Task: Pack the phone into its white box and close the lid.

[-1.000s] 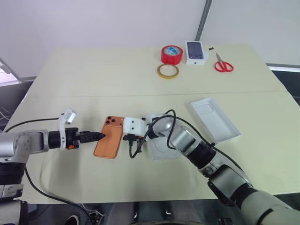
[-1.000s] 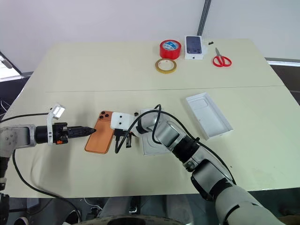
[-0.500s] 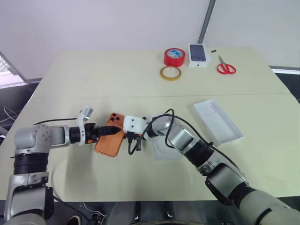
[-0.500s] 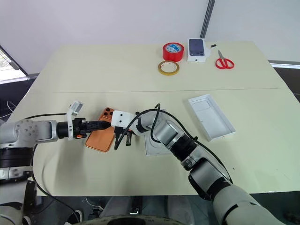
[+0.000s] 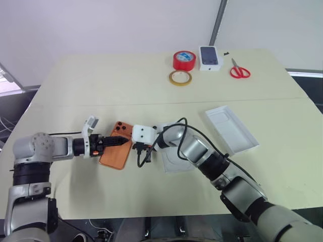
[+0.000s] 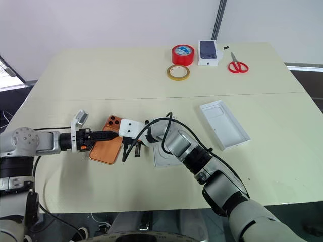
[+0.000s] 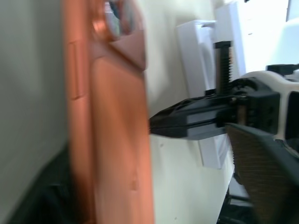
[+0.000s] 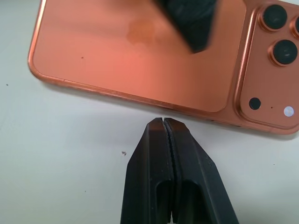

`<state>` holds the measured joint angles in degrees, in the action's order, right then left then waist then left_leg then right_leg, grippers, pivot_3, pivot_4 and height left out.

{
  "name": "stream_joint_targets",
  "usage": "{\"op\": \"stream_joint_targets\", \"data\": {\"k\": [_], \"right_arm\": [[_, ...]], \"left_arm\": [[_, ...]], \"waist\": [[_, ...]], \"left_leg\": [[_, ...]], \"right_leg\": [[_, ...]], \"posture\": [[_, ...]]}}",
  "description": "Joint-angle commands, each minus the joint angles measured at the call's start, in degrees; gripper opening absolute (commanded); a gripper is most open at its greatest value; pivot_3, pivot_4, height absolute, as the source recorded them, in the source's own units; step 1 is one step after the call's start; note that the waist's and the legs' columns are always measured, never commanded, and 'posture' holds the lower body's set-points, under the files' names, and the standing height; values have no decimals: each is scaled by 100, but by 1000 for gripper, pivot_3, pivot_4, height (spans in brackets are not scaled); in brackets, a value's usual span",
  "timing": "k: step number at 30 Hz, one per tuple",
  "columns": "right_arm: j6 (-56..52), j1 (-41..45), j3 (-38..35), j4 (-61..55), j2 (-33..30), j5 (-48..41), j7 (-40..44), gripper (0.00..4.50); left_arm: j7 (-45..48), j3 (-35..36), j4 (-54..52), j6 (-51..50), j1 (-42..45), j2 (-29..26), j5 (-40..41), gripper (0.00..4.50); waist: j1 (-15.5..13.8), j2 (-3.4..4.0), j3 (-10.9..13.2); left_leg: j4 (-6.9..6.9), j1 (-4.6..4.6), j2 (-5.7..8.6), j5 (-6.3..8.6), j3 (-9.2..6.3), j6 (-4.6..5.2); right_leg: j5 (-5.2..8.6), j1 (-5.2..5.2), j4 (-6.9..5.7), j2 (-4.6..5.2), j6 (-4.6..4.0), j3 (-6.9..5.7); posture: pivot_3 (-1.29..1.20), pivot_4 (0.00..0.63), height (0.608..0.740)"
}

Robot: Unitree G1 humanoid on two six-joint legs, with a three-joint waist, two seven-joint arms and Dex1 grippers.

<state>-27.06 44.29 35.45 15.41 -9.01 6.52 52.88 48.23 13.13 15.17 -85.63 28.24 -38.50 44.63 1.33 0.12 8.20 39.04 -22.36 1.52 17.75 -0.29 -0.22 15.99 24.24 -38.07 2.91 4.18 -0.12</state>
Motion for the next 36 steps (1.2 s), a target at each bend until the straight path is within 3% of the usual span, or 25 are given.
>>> {"op": "stream_joint_targets", "data": {"k": [1,9,15,29,32,35,36], "right_arm": [[-31,-44,-22,22,-19,98,-41,0],[7,-28,-40,69,-20,114,-65,0],[64,-44,-63,57,-24,118,-106,0],[796,-319,-1541,-443,-310,-644,-420,0],[644,-579,-2315,-982,-382,-1596,-77,0],[310,-924,-2596,-1507,-757,-2163,435,0],[197,-1098,-2615,-1732,-967,-2293,619,255]], "left_arm": [[13,165,-72,-86,-69,-55,121,2692],[-169,580,107,-265,-31,150,252,2692],[-247,739,52,-407,-65,271,322,40],[-491,1828,226,-687,-195,595,841,40],[-718,1835,-180,-36,-426,856,649,40],[-598,1577,-720,464,-821,937,619,40],[-537,1470,-847,502,-939,917,640,4]], "waist": [[-3,-3,1],[-9,-6,2],[-9,-9,4],[-12,-40,26],[-23,-43,29],[-21,-44,30],[-27,-44,30]], "left_leg": [[0,-1,0,0,0,0],[0,-5,-1,0,-1,0],[-1,-6,-1,0,-1,0],[-9,-17,-1,-1,0,-5],[-9,-22,-1,-1,0,-5],[-12,-22,-2,1,0,-4],[-12,-23,-2,1,0,-3]], "right_leg": [[0,2,0,0,0,0],[0,7,0,0,0,0],[0,7,0,1,0,0],[0,19,4,1,0,0],[0,22,7,2,0,0],[0,20,11,3,0,0],[0,20,13,3,0,0]], "posture": [[0,150,740],[0,150,740],[0,150,740],[0,150,740],[0,150,740],[0,150,740],[0,150,740]]}}
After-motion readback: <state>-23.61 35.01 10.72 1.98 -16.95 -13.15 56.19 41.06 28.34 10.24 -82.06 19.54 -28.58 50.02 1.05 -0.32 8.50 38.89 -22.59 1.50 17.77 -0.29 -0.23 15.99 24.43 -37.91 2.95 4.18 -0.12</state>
